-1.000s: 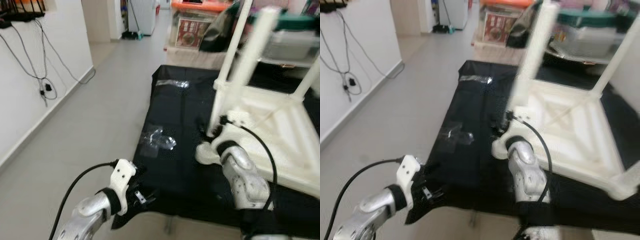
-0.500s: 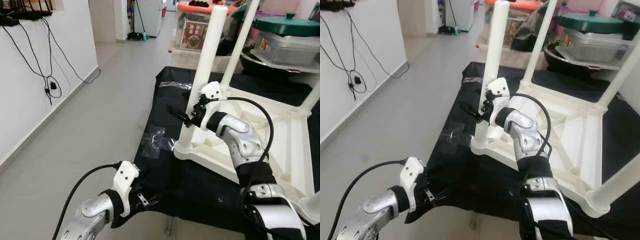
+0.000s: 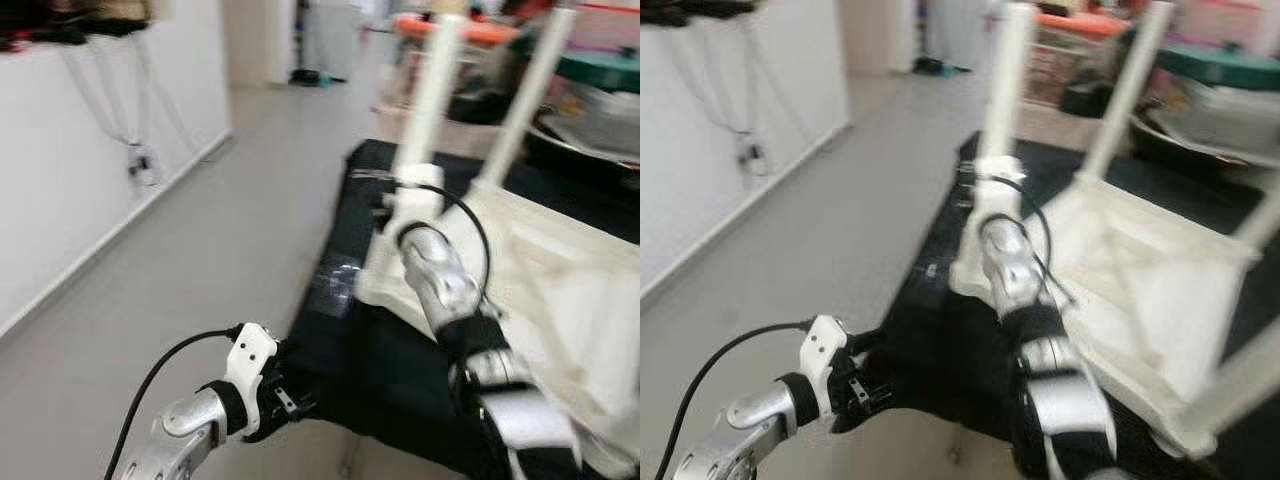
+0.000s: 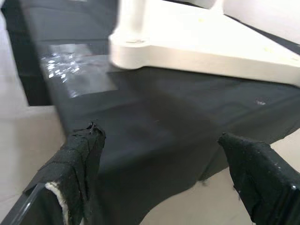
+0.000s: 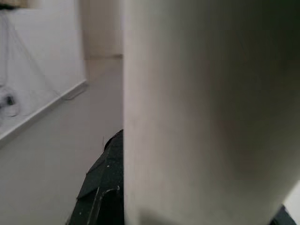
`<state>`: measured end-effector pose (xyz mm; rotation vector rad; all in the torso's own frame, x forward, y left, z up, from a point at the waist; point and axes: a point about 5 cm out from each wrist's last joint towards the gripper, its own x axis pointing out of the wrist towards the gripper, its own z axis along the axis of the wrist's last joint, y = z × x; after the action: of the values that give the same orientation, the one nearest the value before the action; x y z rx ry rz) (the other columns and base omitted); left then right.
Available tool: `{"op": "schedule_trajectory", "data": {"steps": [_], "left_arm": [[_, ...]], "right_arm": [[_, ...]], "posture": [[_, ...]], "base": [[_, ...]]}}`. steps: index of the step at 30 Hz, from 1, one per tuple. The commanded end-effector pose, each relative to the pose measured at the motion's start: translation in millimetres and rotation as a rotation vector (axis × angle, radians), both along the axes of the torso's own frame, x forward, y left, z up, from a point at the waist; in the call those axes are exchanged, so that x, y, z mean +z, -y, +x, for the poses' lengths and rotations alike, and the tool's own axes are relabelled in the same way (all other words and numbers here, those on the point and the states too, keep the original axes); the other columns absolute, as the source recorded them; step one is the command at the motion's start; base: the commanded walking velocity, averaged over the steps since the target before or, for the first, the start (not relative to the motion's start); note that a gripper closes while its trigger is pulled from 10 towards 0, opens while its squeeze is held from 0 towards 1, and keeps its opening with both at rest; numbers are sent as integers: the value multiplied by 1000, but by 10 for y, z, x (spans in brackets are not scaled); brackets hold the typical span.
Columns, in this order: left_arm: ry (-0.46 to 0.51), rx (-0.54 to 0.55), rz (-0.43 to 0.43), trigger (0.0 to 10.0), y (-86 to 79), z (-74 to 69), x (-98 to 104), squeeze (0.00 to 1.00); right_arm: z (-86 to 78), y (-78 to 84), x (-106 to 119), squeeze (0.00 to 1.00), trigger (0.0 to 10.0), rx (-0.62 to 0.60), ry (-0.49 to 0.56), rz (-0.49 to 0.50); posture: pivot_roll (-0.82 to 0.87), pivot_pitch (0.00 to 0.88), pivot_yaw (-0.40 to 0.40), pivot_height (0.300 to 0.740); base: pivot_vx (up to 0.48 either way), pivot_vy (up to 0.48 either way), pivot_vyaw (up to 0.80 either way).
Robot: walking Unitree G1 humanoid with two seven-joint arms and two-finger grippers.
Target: Building children table
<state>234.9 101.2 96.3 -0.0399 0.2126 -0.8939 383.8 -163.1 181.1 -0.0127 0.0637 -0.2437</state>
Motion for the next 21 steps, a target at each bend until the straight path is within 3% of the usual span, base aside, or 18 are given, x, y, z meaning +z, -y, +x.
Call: {"op": "schedule_trajectory", "data": {"steps": [1, 2, 4, 6, 7, 9, 12, 13, 20, 21], "left_arm": [[2, -7, -2, 10000, 32, 7, 5, 0], [2, -7, -2, 10000, 32, 7, 5, 0], [2, -16, 1, 10000, 27, 14, -1, 0], [2, -16, 1, 10000, 27, 14, -1, 0], [1, -18, 3, 10000, 19, 13, -7, 0], [0, -17, 6, 10000, 7, 13, -13, 0], [0, -15, 3, 10000, 10, 17, -11, 0], [0, -15, 0, 10000, 26, 21, -7, 0], [4, -16, -3, 10000, 47, 26, -2, 0], [4, -15, -2, 10000, 35, 30, -2, 0]], "right_arm": [[-257, 365, -580, 0, 0, -214, -238, -43], [-257, 365, -580, 0, 0, -214, -238, -43], [-482, 622, -759, 0, 0, -376, -267, -63], [-482, 622, -759, 0, 0, -376, -267, -63], [-562, 731, -799, 0, 0, -445, -278, -64], [-620, 802, -762, 0, 0, -504, -256, -73], [-627, 741, -612, 0, 0, -564, -189, -83], [-610, 646, -550, 0, 0, -568, -169, -71], [-625, 458, -509, 0, 0, -586, -180, -40], [-633, 407, -506, 0, 7255, -573, -188, -30]], "posture": [[32, 0, -112, 740], [32, 0, -112, 740], [17, 0, -101, 740], [17, 0, -101, 740], [13, 0, -99, 740], [7, 0, -99, 740], [-1, 0, -98, 740], [-1, 0, -97, 740], [12, 0, -97, 740], [13, 0, -97, 740]], "base": [[0, 0, 0], [0, 0, 0], [0, 0, 0], [0, 0, 0], [0, 0, 0], [0, 0, 0], [0, 0, 0], [0, 0, 0], [0, 0, 0], [0, 0, 0]]}}
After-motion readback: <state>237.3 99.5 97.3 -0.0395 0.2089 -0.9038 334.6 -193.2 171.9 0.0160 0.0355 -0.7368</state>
